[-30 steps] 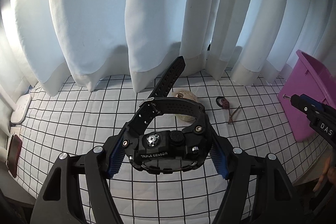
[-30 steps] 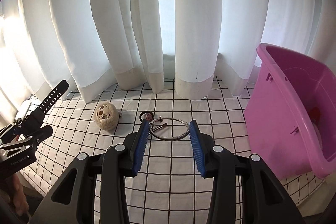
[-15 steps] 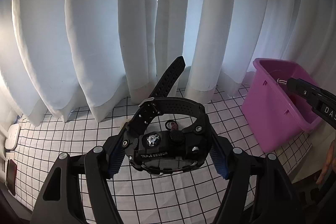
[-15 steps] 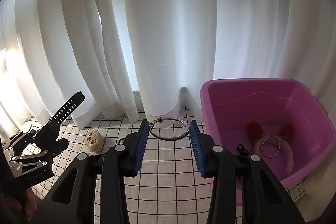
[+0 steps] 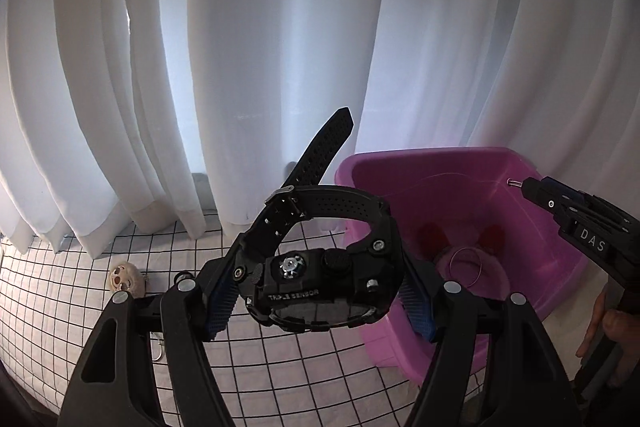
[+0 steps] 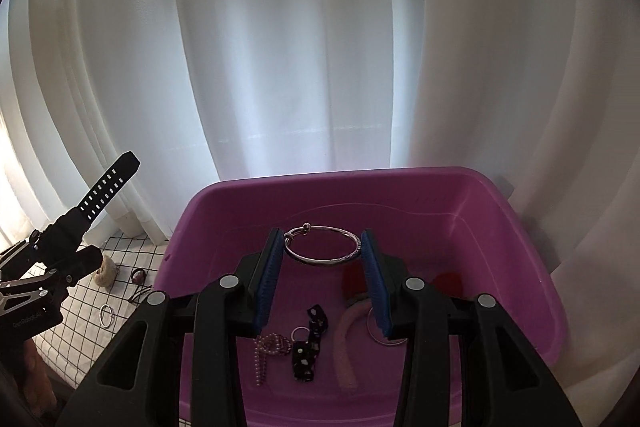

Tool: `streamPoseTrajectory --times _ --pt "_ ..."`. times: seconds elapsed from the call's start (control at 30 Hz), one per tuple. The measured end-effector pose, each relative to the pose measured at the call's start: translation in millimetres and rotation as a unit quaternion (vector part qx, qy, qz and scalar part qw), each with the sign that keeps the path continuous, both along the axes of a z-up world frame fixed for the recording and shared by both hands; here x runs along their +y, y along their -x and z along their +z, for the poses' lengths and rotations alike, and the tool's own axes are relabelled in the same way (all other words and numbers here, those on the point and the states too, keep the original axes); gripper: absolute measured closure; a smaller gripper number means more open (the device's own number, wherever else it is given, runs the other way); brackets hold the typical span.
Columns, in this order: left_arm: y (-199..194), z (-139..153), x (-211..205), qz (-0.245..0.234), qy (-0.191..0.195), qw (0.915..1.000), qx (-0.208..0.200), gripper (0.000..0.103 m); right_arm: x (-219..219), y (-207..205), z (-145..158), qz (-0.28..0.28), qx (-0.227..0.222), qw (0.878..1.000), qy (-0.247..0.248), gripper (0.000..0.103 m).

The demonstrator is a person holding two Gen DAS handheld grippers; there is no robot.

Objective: Organize jewelry
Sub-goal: 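Lift and carry the black watch and silver bangle over the pink tub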

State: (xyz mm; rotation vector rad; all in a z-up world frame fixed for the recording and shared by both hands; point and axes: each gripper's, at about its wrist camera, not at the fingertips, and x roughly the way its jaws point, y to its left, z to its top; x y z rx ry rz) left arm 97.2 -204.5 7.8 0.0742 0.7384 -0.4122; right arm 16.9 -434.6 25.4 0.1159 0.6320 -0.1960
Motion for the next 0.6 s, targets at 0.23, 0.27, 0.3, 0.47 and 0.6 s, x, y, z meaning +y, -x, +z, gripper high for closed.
streamPoseTrajectory --times 0.23,0.27,0.3,0.47,0.6 --pt "-7 -11 -78 -0.019 0.011 0.9990 0.040 0.036 -64 -9 -11 0.000 0.033 0.999 -0.016 0.064" --pt "-9 -15 -87 -0.019 0.008 0.9986 0.049 0.036 -69 -11 -14 0.000 0.037 0.999 -0.019 0.064" --pt "-10 -19 -95 -0.021 0.006 0.9982 0.056 0.036 -74 -13 -17 0.001 0.043 0.999 -0.022 0.064" --pt "-17 -42 -122 -0.016 -0.019 0.9950 0.096 0.036 -93 -25 -36 0.010 0.076 0.996 -0.039 0.064" --pt "-25 -62 -132 -0.006 -0.041 0.9911 0.126 0.036 -103 -35 -49 0.014 0.099 0.994 -0.049 0.064"
